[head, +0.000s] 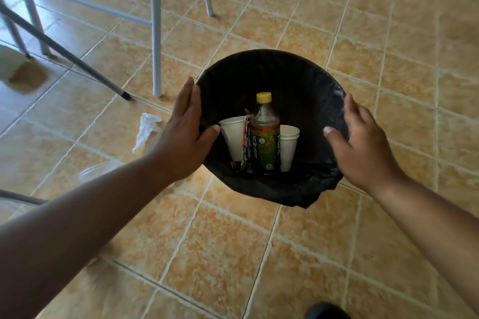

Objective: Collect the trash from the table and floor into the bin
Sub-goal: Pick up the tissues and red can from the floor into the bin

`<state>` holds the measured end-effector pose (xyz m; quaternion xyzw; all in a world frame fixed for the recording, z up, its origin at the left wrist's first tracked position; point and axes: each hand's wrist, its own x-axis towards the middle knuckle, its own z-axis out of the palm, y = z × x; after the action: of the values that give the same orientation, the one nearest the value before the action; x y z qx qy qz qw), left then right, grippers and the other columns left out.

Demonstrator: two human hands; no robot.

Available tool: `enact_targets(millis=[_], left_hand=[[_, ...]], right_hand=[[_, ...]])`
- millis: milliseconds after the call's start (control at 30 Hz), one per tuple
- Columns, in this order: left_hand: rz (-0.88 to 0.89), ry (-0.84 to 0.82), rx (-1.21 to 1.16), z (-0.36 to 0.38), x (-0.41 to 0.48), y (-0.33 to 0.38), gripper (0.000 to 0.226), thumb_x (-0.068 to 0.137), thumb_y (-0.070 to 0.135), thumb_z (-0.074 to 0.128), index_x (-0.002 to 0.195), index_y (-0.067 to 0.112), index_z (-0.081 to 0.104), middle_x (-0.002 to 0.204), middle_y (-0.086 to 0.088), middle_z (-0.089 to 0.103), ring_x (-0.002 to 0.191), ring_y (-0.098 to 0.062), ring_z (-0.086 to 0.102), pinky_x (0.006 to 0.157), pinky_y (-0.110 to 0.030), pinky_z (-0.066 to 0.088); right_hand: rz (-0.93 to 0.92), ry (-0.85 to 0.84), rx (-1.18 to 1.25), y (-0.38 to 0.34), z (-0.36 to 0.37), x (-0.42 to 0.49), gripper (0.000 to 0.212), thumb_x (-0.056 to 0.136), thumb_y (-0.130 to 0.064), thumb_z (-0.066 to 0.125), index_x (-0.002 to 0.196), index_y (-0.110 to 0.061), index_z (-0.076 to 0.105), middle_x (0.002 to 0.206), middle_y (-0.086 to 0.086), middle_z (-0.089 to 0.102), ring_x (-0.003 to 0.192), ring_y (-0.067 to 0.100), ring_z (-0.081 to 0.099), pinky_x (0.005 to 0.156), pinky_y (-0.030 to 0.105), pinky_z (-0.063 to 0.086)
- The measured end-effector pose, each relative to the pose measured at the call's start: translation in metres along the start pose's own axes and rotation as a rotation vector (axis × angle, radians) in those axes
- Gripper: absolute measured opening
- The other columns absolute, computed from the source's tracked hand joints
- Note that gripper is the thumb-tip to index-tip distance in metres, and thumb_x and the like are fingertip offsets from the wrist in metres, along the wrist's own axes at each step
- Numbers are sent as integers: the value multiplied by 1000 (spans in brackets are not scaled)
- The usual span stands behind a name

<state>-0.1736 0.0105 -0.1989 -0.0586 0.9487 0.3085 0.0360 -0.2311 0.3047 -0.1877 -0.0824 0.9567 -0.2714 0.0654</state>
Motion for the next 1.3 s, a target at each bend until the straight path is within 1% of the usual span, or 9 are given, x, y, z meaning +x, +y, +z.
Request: enact_targets(millis=[233, 333, 400, 533, 667, 900, 1033, 1133, 1300], left_hand=[[-12, 12, 28, -15, -1, -2, 80, 99, 49, 40, 159, 12, 2, 168, -1, -7, 154, -18, 1, 117, -27, 9], [-15, 146, 61, -37, -6, -13, 75, 98, 49, 45, 157, 11, 17, 164, -9, 21, 148, -26, 26, 117, -41, 28], [-55, 217, 106, -55, -9, -31, 73, 97, 51, 48, 155, 12, 26, 154, -11, 39, 138, -30, 42, 109, -44, 38], [-215, 294, 97, -82, -21, -89, 75, 89, 59, 51, 146, 13, 41, 133, -10, 60, 119, -31, 59, 99, -44, 48], [-440, 182, 235, -81, -52, -152, 67, 88, 58, 57, 141, 19, 46, 127, -9, 63, 114, -31, 61, 91, -44, 52], [-708, -82, 265, -45, -88, -217, 74, 85, 64, 59, 130, 5, 52, 123, -22, 60, 107, -38, 61, 77, -37, 50], [-768, -137, 190, -34, -75, -224, 72, 87, 60, 60, 125, -1, 55, 121, -20, 61, 100, -32, 58, 73, -34, 41], [-764, -126, 184, -25, -67, -226, 65, 87, 56, 64, 118, -1, 59, 101, -14, 60, 85, -25, 54, 69, -34, 42], [-739, -85, 203, -7, -65, -237, 90, 79, 55, 73, 143, 8, 32, 116, -13, 63, 101, -33, 63, 64, -36, 43]], right_hand=[[-39, 61, -159, -8, -12, 0, 73, 98, -42, 51, 155, -8, 21, 162, 10, 21, 148, 26, 21, 114, 32, 21], [-275, 214, -238, -38, -19, 2, 70, 95, -42, 52, 149, -2, 34, 154, 18, 35, 143, 34, 34, 112, 43, 31], [-455, 249, -231, -76, -16, 3, 64, 94, -35, 57, 145, 2, 41, 148, 22, 43, 138, 36, 40, 113, 40, 33], [-682, 113, -158, -160, 12, -2, 60, 94, -30, 63, 141, 2, 46, 141, 20, 51, 135, 32, 45, 109, 15, 23], [-835, -69, -211, -224, 71, -9, 54, 92, -32, 62, 137, -3, 51, 132, 15, 57, 123, 31, 55, 102, 34, 41], [-753, -314, -392, -257, 214, -7, 22, 91, -20, 55, 111, -11, 58, 114, 14, 59, 102, 34, 62, 82, 38, 51], [-547, -484, -568, -220, 276, 4, 37, 91, -11, 56, 127, -12, 51, 132, 12, 49, 115, 34, 55, 87, 41, 50], [-448, -543, -635, -193, 304, 10, 42, 89, -18, 64, 128, -18, 48, 137, 10, 40, 121, 33, 44, 90, 43, 47], [-442, -559, -676, -167, 325, 9, 37, 91, -12, 61, 126, -18, 50, 136, 11, 38, 122, 34, 41, 88, 43, 48]])
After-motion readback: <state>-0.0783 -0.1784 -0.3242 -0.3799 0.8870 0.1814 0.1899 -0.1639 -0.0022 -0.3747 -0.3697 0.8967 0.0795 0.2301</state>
